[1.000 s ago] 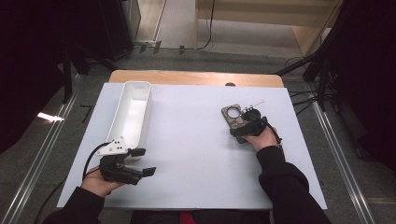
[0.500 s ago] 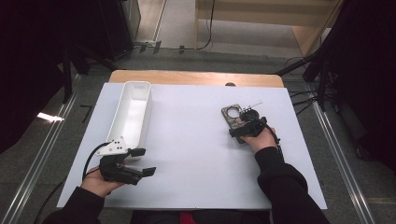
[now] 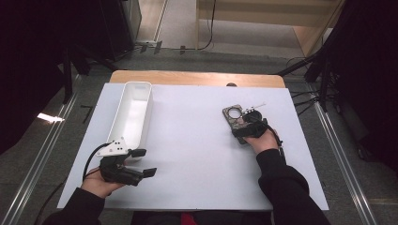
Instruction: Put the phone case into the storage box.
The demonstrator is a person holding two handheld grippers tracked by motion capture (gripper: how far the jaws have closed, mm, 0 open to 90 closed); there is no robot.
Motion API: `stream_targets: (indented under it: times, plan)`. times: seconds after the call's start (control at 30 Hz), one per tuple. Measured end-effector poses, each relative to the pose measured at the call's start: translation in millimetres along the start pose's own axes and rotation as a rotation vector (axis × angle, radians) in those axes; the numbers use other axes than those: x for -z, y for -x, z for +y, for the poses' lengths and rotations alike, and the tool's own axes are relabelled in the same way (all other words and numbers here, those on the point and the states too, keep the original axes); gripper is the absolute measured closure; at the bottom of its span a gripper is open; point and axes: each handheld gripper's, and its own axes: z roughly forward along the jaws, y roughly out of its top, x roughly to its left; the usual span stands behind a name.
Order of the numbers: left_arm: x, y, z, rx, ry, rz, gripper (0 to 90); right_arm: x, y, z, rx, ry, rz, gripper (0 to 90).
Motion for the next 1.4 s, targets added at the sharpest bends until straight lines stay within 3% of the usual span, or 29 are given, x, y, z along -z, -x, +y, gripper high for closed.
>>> stream_targets:
  times: [0.9,1.13,1.4]
  plan:
    - [-0.5,-0.8,-0.3,0.008,-0.002,-0.003,15.8,0.8,0.4,-0.9,-0.018,0.009,0.004,10.4]
    - [-0.5,-1.5,-0.5,0.009,0.001,-0.009,15.8,1.9,3.5,0.0,-0.026,0.003,0.023,10.5]
    - [-2.2,-3.7,0.0,0.018,0.008,-0.019,15.8,6.2,13.7,2.0,-0.079,0.012,0.072,10.5]
